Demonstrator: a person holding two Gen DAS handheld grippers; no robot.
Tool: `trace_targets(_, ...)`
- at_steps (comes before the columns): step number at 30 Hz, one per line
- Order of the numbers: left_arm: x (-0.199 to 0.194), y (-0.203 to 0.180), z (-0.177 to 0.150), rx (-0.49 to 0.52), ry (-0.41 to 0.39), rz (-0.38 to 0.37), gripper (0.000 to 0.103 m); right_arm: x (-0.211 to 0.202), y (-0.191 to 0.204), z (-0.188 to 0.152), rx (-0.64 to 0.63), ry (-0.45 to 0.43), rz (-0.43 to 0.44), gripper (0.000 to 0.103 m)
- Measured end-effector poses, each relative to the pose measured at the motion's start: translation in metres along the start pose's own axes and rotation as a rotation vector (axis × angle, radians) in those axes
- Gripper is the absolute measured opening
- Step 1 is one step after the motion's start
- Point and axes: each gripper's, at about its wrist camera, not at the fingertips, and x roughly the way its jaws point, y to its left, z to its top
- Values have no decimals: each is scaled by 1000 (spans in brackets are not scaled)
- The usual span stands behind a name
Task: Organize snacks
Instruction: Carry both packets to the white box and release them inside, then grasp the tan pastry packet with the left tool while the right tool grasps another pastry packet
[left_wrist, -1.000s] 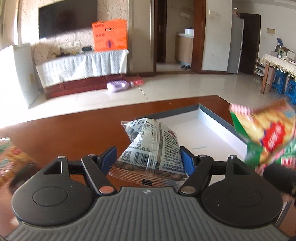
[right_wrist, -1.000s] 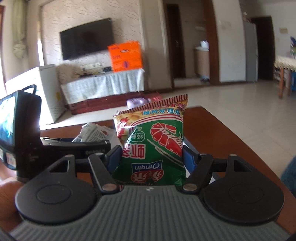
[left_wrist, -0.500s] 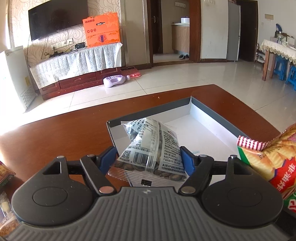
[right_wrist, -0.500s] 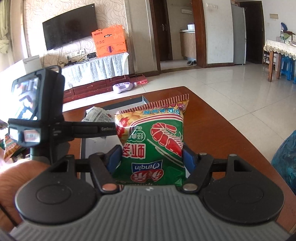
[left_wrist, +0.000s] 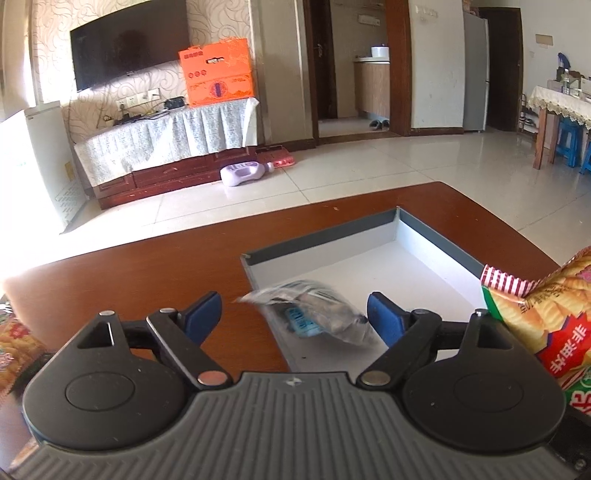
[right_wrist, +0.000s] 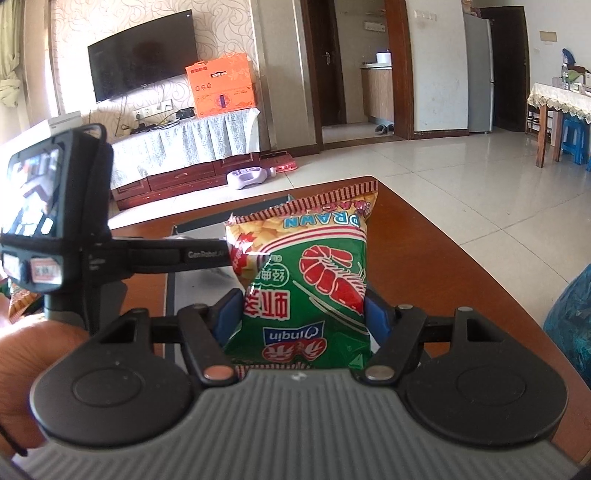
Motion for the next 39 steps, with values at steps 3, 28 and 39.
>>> trace_targets(3, -14, 13, -4, -15, -11, 6, 89, 2, 4, -1, -11, 5, 18, 72)
trace_targets(28, -179, 200, -98, -182, -10, 194, 95, 5, 23, -2, 12, -18, 77, 88)
trace_targets(39, -162, 237, -126, -221, 81, 171, 95, -16, 25, 4, 64, -160, 117, 85)
